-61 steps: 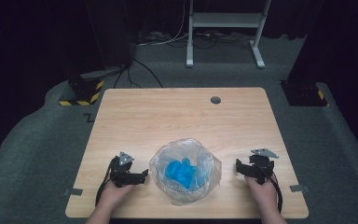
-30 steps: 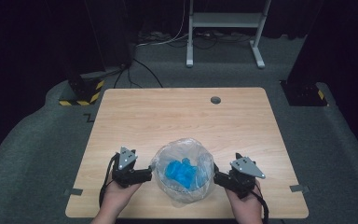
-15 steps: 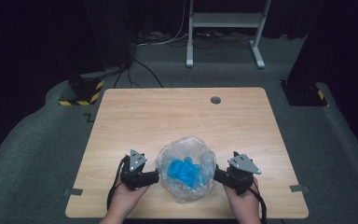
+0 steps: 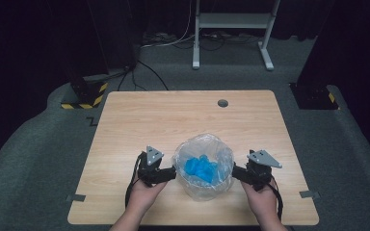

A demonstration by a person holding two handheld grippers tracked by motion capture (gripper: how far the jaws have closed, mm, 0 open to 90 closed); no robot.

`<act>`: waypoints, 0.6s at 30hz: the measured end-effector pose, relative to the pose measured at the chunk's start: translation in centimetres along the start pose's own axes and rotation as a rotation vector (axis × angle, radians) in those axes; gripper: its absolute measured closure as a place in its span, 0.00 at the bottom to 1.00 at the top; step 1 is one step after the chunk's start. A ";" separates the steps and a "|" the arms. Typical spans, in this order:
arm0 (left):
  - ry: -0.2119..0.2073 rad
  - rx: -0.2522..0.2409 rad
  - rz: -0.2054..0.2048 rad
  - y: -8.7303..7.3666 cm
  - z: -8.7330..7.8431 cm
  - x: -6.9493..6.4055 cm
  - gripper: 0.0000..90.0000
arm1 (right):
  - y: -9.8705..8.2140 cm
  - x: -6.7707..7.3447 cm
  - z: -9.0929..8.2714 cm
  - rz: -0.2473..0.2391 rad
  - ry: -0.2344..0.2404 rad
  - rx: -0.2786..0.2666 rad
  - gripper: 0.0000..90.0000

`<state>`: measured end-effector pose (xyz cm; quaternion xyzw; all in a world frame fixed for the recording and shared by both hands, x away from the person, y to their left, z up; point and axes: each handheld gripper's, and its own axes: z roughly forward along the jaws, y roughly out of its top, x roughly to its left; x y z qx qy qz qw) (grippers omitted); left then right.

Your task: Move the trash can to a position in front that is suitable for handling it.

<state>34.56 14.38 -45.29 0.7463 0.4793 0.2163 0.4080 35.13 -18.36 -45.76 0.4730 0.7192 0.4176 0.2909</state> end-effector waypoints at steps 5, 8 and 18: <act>-0.002 0.004 -0.008 0.9 1.3 -0.5 0.24 | 0.3 -1.3 0.3 0.013 -0.022 0.011 0.22; -0.013 -0.003 -0.017 1.2 2.0 -0.9 0.24 | 0.3 -2.3 0.6 0.033 -0.015 0.008 0.23; -0.053 -0.050 -0.009 1.8 3.7 -1.3 0.23 | 0.3 -4.1 0.9 0.061 -0.059 -0.002 0.24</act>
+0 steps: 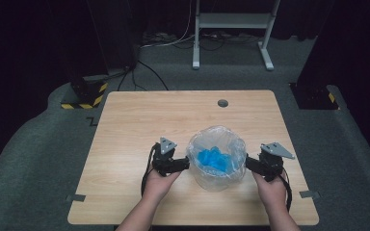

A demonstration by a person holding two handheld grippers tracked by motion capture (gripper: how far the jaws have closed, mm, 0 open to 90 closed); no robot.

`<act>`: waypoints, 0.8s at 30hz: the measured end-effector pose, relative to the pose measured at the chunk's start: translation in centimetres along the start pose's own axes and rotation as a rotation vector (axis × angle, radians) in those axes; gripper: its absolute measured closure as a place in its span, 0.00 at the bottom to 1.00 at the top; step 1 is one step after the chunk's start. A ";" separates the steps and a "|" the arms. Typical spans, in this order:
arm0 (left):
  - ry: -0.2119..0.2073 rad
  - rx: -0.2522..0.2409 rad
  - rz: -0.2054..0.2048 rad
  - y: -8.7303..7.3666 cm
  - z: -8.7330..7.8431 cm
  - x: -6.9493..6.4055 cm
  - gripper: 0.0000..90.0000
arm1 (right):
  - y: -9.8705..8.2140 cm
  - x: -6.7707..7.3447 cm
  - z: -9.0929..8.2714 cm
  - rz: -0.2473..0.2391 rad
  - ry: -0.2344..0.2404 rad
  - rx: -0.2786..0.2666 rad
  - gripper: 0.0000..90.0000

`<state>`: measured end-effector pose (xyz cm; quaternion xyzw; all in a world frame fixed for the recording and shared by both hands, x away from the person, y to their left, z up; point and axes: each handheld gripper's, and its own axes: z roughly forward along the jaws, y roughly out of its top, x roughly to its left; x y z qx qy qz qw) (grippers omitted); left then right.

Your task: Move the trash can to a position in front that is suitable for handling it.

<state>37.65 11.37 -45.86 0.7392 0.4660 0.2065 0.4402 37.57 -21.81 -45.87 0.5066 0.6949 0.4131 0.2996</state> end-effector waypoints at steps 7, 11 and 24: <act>-0.003 -0.020 0.001 -0.7 -1.0 1.2 0.17 | 0.2 -0.3 -1.4 0.005 0.006 -0.055 0.20; 0.005 -0.043 -0.002 -0.6 -2.0 1.3 0.16 | 0.1 0.0 -2.4 -0.022 0.010 -0.081 0.19; -0.007 -0.255 0.032 1.0 -5.4 1.3 0.16 | 2.1 0.7 -5.7 -0.025 -0.001 -0.272 0.16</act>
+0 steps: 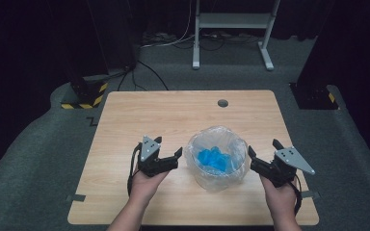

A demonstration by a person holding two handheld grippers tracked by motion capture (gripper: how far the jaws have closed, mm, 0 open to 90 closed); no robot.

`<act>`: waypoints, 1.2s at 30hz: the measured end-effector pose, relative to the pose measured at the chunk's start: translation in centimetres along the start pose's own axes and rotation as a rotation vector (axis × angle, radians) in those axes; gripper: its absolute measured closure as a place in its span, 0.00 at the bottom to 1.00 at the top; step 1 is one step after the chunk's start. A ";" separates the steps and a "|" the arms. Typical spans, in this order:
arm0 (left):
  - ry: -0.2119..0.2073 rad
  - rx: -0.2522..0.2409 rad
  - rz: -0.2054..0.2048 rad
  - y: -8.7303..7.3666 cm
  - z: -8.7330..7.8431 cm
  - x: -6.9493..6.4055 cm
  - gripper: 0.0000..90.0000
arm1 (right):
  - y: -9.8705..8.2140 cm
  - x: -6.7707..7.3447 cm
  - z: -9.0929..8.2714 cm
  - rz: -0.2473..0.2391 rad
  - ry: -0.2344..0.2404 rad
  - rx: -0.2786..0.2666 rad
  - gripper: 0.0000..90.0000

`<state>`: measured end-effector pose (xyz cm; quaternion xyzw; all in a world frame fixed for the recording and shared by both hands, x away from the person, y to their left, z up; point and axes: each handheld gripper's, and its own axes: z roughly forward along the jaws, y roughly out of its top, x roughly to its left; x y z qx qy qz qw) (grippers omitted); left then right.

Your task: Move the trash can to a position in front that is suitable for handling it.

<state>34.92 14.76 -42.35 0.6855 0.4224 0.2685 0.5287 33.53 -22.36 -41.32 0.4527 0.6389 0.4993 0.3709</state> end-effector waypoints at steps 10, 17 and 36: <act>-0.086 -0.050 -0.038 0.7 0.7 -1.9 0.18 | 1.6 3.6 -1.6 -0.049 0.122 -0.116 0.32; -0.082 -0.045 -0.053 0.2 1.6 -2.6 0.41 | 0.8 6.1 -1.0 -0.102 0.088 -0.083 0.53; -0.120 -0.063 -0.057 0.3 1.9 -3.8 0.99 | -0.1 6.0 -0.9 -0.069 0.077 -0.030 1.00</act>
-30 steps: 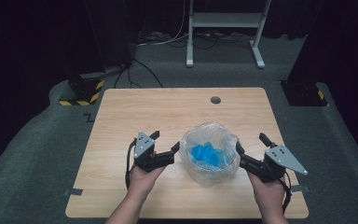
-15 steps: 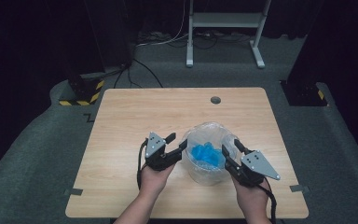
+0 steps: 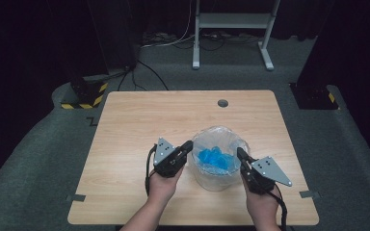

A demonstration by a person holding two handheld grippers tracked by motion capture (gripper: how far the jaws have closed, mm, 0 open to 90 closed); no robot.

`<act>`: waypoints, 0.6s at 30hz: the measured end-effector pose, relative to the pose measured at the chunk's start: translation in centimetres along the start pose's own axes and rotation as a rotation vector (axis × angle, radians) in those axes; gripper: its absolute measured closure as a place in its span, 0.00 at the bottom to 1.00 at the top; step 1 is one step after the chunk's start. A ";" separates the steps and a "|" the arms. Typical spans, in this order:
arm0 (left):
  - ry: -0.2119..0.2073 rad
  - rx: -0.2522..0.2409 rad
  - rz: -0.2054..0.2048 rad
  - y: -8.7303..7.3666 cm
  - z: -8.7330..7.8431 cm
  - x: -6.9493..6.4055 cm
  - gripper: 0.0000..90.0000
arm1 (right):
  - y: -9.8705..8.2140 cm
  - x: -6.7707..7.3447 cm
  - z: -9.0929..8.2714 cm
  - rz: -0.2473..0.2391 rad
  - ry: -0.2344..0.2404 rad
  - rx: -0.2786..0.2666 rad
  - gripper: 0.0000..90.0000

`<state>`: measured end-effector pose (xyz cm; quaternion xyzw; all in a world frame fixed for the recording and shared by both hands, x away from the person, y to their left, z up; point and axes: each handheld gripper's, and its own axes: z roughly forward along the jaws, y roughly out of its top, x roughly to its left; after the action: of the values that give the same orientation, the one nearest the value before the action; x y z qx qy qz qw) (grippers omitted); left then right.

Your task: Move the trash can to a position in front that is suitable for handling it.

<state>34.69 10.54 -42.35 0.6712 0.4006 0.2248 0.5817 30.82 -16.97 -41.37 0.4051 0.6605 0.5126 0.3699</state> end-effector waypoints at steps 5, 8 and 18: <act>-0.015 -0.035 0.009 0.6 -0.2 -0.5 0.99 | 0.4 -0.4 -0.7 0.022 -0.017 -0.046 1.00; -0.030 -0.073 0.018 1.3 -0.8 -1.0 0.99 | 0.8 -0.5 -1.1 0.031 -0.022 -0.070 1.00; -0.035 -0.121 0.047 2.5 -2.0 -1.7 0.99 | 2.2 -0.5 -2.3 0.076 -0.023 -0.162 1.00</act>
<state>32.89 10.37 -39.28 0.6479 0.3603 0.2505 0.6226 29.31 -17.96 -38.69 0.4046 0.5965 0.5734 0.3894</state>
